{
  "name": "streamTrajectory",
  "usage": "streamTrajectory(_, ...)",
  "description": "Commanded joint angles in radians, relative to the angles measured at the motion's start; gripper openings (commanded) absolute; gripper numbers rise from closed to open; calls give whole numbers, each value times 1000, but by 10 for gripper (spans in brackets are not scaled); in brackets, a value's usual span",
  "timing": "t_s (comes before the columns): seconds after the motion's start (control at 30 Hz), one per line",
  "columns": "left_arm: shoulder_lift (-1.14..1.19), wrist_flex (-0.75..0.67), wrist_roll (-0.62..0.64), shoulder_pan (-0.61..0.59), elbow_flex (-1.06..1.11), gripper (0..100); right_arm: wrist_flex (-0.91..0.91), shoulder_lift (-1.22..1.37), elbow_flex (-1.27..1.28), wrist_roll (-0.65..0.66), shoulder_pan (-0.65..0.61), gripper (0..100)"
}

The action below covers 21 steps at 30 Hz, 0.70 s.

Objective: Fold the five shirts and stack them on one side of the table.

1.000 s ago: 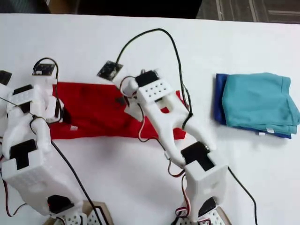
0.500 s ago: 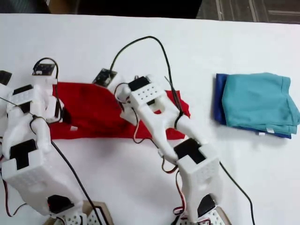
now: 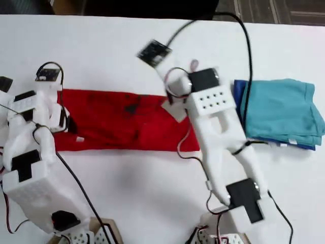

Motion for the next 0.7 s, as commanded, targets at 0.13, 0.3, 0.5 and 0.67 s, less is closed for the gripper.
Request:
streamTrajectory(0.13,-103,265,6,0,-269,238,-249,-177,436,-6,99,28)
streamTrajectory(0.3,-100,302,5,-21,-317,238,-372,-349,709,-6,168,28)
streamTrajectory(0.5,-43,161,-12,-89,-315,239,-446,-558,953,3,237,28)
streamTrajectory(0.67,124,143,-40,-98,-378,238,-446,-697,1057,5,318,28)
